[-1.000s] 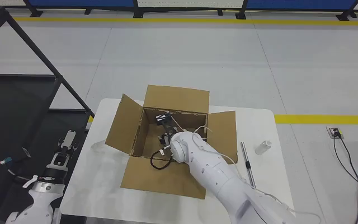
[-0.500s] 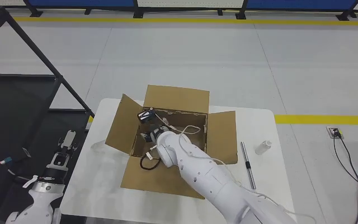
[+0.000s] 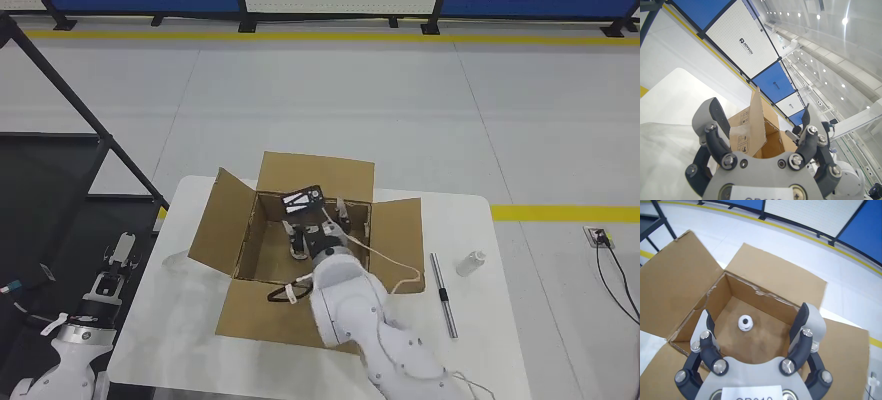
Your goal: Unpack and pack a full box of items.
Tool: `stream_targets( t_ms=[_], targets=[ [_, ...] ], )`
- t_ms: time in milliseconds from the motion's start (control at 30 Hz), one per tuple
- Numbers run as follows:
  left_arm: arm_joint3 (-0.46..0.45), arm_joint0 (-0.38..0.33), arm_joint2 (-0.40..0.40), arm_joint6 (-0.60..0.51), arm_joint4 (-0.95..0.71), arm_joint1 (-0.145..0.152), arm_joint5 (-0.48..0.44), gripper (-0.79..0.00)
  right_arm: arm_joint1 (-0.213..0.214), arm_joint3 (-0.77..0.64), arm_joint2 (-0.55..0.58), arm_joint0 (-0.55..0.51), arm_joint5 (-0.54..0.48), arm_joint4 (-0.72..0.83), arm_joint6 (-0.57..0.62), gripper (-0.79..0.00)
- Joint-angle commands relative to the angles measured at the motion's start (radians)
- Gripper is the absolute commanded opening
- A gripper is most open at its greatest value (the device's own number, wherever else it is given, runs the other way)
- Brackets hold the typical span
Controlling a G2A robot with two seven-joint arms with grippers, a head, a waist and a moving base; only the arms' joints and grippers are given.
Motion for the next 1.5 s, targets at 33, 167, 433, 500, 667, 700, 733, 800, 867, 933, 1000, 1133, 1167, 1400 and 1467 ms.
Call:
stream_targets(
  t_ms=[33,167,433,500,667,700,733,800,867,933,1000,1133,1167,1400,1467],
  targets=[
    [0.000,0.000,0.000,0.000,0.000,0.000,0.000,0.000,0.033,-0.242,0.161,-0.160,-0.064,-0.064,0.088,0.000],
    [0.000,0.000,0.000,0.000,0.000,0.000,0.000,0.000,0.058,-0.389,0.341,-0.304,-0.156,-0.037,0.182,0.000],
    [0.000,0.000,0.000,0.000,0.000,0.000,0.000,0.000,0.086,-0.431,0.638,-0.456,-0.331,0.165,0.312,0.000],
    [0.000,0.000,0.000,0.000,0.000,0.000,0.000,0.000,0.091,-0.395,0.682,-0.461,-0.366,0.204,0.341,0.000],
    [0.000,0.000,0.000,0.000,0.000,0.000,0.000,0.000,0.102,-0.268,0.742,-0.427,-0.404,0.251,0.397,0.000],
    [0.000,0.000,0.000,0.000,0.000,0.000,0.000,0.000,0.104,-0.237,0.748,-0.414,-0.403,0.250,0.405,0.000],
    [0.000,0.000,0.000,0.000,0.000,0.000,0.000,0.000,0.106,-0.204,0.747,-0.399,-0.404,0.245,0.413,0.000],
    [0.000,0.000,0.000,0.000,0.000,0.000,0.000,0.000,0.108,-0.128,0.739,-0.361,-0.403,0.237,0.423,0.000],
    [0.000,0.000,0.000,0.000,0.000,0.000,0.000,0.000,0.110,-0.050,0.729,-0.321,-0.391,0.220,0.433,-0.009],
    [0.000,0.000,0.000,0.000,0.000,0.000,0.000,0.000,0.112,0.015,0.720,-0.285,-0.385,0.208,0.440,-0.105],
    [0.000,0.000,0.000,0.000,0.000,0.000,0.000,0.000,0.114,0.063,0.709,-0.256,-0.392,0.202,0.445,-0.237],
    [0.000,0.000,0.000,0.000,0.000,0.000,0.000,0.000,0.118,0.129,0.690,-0.213,-0.390,0.177,0.471,-0.419],
    [0.000,0.000,0.000,0.000,0.000,0.000,0.000,0.000,0.119,0.140,0.690,-0.205,-0.391,0.178,0.473,-0.425],
    [0.000,0.000,0.000,0.000,0.000,0.000,0.000,0.000,0.125,0.204,0.682,-0.173,-0.396,0.188,0.467,-0.437],
    [0.000,0.000,0.000,0.000,0.000,0.000,0.000,0.000,0.127,0.228,0.679,-0.161,-0.396,0.186,0.462,-0.440]
  ],
)
